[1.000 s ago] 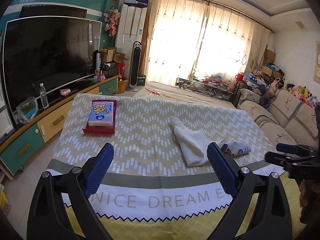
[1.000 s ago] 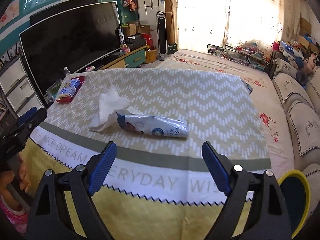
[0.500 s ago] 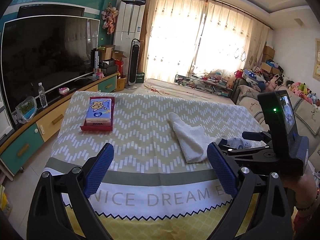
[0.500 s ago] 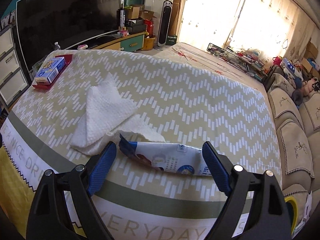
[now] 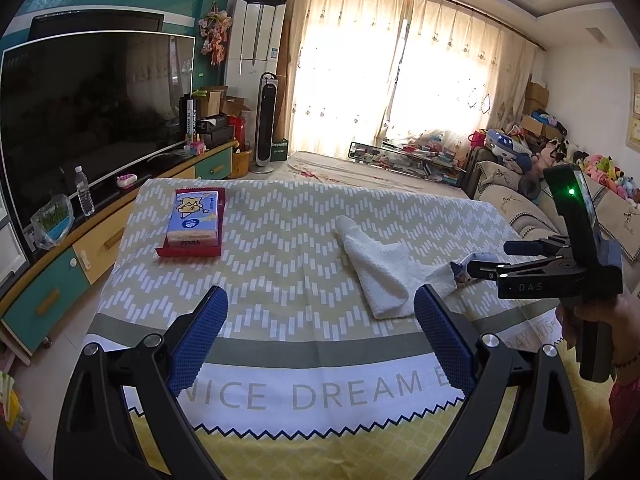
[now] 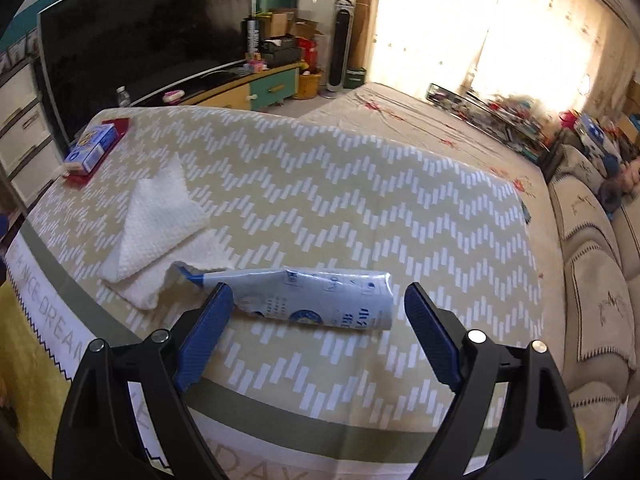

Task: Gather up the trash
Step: 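Grasp the blue-and-white squeezed tube with the right gripper and lift, then carry the tube over the bin and open the right gripper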

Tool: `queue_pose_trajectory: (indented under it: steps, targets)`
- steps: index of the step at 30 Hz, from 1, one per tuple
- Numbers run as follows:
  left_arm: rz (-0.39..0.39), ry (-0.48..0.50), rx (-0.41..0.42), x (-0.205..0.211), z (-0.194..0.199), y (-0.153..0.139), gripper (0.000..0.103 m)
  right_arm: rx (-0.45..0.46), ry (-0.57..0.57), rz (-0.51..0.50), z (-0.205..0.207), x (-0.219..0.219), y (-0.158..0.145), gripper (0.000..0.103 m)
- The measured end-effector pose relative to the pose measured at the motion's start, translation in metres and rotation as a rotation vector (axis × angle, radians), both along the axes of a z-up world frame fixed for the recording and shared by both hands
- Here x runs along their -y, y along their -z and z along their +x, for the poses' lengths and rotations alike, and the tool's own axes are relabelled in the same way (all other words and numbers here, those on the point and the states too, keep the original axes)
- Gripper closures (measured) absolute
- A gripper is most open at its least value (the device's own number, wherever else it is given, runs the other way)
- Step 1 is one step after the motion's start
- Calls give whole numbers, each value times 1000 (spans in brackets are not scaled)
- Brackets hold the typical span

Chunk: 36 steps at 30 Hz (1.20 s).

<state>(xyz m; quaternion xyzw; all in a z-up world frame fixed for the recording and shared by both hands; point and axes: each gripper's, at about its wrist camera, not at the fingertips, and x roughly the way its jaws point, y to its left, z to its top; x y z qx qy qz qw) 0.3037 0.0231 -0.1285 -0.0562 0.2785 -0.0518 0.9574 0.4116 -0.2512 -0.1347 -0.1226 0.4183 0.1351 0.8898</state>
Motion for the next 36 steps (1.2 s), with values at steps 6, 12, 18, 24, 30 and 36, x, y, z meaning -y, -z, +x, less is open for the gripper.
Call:
queue_pose_trajectory:
  steps: [6, 12, 18, 24, 30, 36]
  targets:
    - [0, 0, -6, -1, 2, 2, 10, -16, -206, -89, 10, -17, -3, 19]
    - [5, 5, -17, 1, 5, 4, 10, -109, -307, -213, 23, -24, 11, 19]
    - [0, 4, -24, 1, 6, 5, 10, -184, -341, -147, 22, -19, 15, 36]
    - [-1, 3, -23, 0, 7, 4, 10, -233, -375, -111, -2, -15, 12, 45]
    - [4, 7, -18, 0, 6, 4, 10, -237, -326, -59, -39, 3, 13, 53]
    - [4, 7, -13, 0, 5, 4, 10, -186, -209, -13, -79, 28, 11, 64]
